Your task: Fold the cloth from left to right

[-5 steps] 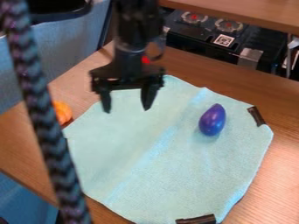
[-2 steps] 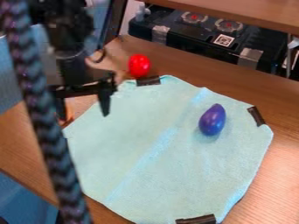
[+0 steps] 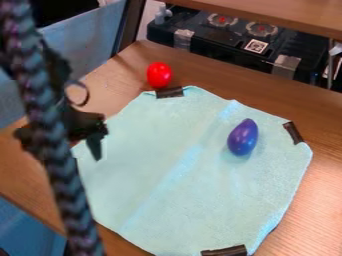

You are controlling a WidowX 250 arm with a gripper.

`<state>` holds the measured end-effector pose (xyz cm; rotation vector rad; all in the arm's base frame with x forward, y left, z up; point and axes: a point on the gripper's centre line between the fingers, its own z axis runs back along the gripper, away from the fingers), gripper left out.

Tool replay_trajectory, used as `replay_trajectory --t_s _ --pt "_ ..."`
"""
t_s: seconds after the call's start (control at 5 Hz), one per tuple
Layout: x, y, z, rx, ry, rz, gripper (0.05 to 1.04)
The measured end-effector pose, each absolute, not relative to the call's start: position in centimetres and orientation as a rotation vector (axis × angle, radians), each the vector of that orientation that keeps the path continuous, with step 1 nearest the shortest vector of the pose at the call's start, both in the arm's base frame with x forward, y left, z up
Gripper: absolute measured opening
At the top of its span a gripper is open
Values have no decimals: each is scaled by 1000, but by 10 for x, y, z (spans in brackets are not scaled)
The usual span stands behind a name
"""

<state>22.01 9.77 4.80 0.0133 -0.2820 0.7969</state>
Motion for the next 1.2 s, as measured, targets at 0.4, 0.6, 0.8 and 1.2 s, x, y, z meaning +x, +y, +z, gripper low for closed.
replay_trajectory --t_s 0.4,0.6,0.8,1.2 --pt "215 109 35 53 -248 813 1001" --pt "210 114 30 61 -219 814 1001" --pt "207 114 27 72 -223 797 925" --pt "205 116 22 84 -211 847 336"
